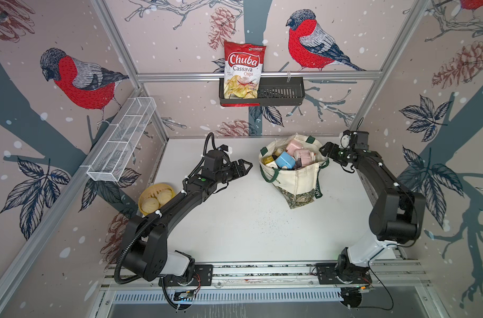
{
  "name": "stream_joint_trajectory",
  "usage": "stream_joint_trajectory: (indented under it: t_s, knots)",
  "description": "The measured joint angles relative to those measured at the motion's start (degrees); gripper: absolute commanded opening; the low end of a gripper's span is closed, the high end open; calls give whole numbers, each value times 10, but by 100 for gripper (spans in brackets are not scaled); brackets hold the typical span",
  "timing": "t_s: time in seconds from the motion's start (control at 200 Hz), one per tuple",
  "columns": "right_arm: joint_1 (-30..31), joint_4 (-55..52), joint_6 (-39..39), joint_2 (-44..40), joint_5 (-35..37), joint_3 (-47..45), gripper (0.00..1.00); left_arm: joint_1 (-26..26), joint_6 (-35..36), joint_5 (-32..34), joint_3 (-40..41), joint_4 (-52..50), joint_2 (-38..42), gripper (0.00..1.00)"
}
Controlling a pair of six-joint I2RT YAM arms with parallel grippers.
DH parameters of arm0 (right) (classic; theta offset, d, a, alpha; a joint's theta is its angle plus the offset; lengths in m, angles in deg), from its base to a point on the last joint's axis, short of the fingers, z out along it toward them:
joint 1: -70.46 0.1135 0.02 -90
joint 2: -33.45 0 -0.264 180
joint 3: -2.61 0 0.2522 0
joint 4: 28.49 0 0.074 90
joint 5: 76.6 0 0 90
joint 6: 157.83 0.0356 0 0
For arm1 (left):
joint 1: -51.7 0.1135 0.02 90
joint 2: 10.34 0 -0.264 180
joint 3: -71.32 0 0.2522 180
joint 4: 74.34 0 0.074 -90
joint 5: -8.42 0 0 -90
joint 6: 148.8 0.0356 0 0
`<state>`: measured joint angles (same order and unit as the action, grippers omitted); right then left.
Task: Take out the pencil sharpeners from the tote bags
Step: Move the canvas bag to the center of the board.
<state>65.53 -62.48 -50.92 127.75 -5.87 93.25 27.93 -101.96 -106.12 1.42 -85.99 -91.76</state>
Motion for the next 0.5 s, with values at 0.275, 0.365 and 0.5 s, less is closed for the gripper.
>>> stream_joint_trajectory:
  t_s: [0.275,0.365,0.5]
  knots:
    - [-2,3,0,-7,0,-4,87,-9,1,6,-24,-13,-24,81]
    - [-2,-7,-2,23,-2,2,79,-11,1,8,-32,-13,-30,81]
    - [2,-14,-4,50,-12,13,47,-12,1,8,-40,-18,-36,81]
